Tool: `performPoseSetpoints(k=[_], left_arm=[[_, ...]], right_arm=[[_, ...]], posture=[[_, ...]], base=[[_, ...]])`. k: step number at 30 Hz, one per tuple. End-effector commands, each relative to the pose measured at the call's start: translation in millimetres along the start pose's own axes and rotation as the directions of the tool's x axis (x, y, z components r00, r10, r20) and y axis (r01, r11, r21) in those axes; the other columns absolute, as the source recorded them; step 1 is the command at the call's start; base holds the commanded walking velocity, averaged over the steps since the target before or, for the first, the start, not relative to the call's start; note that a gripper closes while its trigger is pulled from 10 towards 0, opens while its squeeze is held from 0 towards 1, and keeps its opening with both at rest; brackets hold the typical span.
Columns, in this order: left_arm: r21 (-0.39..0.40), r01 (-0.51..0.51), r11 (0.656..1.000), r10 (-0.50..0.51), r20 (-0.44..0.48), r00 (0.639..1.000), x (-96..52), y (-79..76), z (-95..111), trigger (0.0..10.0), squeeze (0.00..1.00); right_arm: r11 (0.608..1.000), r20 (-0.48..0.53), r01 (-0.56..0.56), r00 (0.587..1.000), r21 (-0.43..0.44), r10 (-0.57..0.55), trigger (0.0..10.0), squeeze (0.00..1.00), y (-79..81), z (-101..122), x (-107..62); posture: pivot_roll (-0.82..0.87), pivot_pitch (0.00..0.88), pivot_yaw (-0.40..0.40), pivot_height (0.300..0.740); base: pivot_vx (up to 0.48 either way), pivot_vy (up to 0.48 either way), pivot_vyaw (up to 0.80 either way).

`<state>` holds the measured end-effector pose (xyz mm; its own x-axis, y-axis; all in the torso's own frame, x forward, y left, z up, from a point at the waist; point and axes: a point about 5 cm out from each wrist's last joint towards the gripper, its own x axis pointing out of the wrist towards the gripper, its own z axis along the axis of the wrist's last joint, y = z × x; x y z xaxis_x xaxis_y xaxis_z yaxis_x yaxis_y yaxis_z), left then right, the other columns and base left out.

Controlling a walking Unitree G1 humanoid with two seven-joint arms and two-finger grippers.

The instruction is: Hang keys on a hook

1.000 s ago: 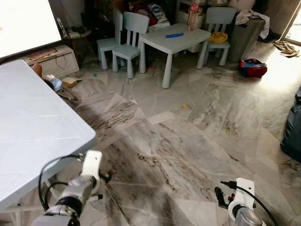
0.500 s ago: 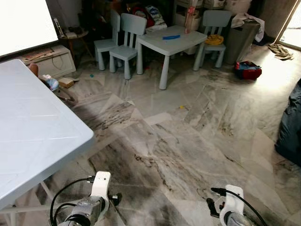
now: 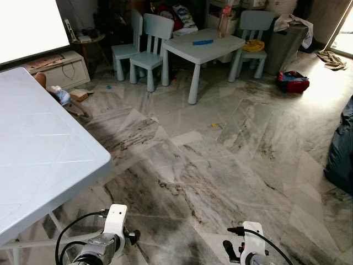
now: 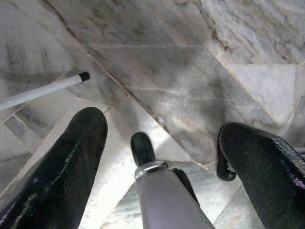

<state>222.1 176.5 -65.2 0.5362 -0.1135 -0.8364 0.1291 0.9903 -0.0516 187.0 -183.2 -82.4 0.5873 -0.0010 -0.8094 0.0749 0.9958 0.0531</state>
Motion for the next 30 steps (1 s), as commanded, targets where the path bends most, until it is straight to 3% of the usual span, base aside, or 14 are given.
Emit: performPoseSetpoints(k=[1, 19, 30], left_arm=[[0.01, 0.004, 1.0, -0.004, -0.003, 1.0, -0.3, 1.7, 2.4, 10.0, 0.0], [0.022, 0.023, 0.999, -0.023, -0.005, 1.0, 0.2, -1.3, 2.0, 10.0, 0.0], [0.035, 0.021, 0.999, -0.021, -0.009, 1.0, -0.1, 0.0, 2.6, 10.0, 0.0]], right_arm=[[1.0, 0.001, 0.001, 1.0, -0.012, -0.001, 10.0, 0.0, -0.5, 2.1, 0.4], [0.999, 0.0, 0.006, 1.0, -0.035, -0.006, 10.0, 0.0, -2.3, 3.9, 0.5], [0.999, 0.002, 0.005, 1.0, -0.041, -0.005, 10.0, 0.0, -1.4, 5.3, 0.9]], posture=[[0.03, 0.022, -0.052, 0.74], [0.03, 0.016, -0.048, 0.74], [0.03, 0.015, -0.043, 0.74]], base=[[0.0, 0.0, 0.0], [0.0, 0.0, 0.0], [0.0, -0.366, 0.0]])
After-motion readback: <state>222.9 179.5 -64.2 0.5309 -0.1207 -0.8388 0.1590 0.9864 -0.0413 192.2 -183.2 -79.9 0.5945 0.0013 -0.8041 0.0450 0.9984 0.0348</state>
